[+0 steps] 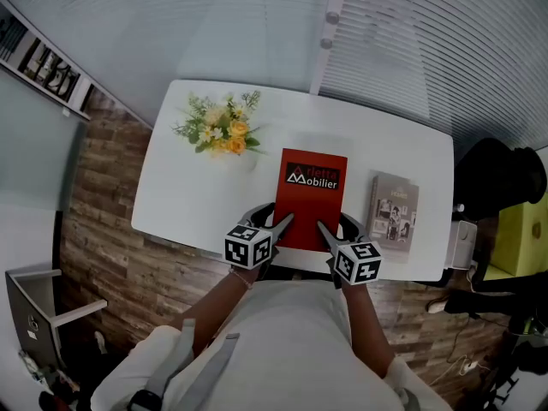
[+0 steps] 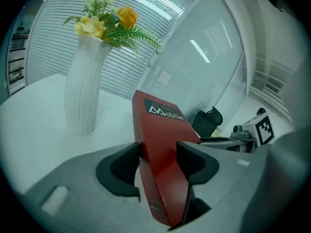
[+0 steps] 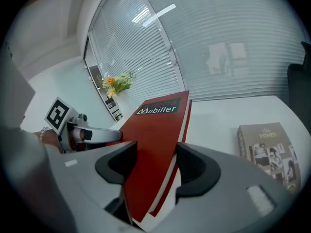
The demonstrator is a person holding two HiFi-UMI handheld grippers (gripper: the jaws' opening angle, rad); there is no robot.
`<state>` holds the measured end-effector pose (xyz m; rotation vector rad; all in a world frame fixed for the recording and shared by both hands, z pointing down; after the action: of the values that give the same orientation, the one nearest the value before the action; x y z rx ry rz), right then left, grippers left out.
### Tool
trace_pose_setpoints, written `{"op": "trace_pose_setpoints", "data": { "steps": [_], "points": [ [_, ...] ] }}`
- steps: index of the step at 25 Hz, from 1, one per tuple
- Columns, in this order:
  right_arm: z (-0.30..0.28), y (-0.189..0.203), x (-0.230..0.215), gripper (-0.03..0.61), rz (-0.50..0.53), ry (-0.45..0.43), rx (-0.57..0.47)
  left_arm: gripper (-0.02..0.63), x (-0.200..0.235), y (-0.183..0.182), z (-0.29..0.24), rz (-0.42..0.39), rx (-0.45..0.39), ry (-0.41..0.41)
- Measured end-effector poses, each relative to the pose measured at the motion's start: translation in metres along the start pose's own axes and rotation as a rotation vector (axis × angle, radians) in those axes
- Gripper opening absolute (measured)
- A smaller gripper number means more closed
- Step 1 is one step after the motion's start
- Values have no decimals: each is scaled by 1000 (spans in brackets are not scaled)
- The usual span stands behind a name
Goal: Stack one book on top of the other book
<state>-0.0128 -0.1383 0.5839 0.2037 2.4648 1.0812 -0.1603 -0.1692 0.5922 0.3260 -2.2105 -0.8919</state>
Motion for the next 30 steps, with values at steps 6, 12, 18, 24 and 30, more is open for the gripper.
{"op": "trace_pose_setpoints", "data": {
  "steps": [6, 12, 18, 24, 30],
  "points": [
    [-3, -2, 4, 252, 9, -33, 1, 244, 1, -1, 7, 3, -16, -33],
    [9, -3, -11, 252, 23, -52, -1, 244, -17, 1, -1, 3, -27, -56],
    [42, 0, -53, 252, 0, -55, -10, 242, -62, 5, -30, -12, -26, -65],
    [84, 0, -98, 250, 6, -53, -14, 244, -116, 11, -60, -11, -30, -72],
    [123, 4, -152, 250, -5, -49, -25, 244, -169, 17, -99, -23, -27, -70]
  ]
}}
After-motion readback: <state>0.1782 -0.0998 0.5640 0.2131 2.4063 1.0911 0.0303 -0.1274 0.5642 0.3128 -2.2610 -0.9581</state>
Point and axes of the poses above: the fingertips, and each gripper's own axes: z backward along the fingers, x to its left, y out of its underside, the point moved 3 cm from there along z, backward along the fingers, and after that the axes turned 1 degree about y, right-handed, at the moved point
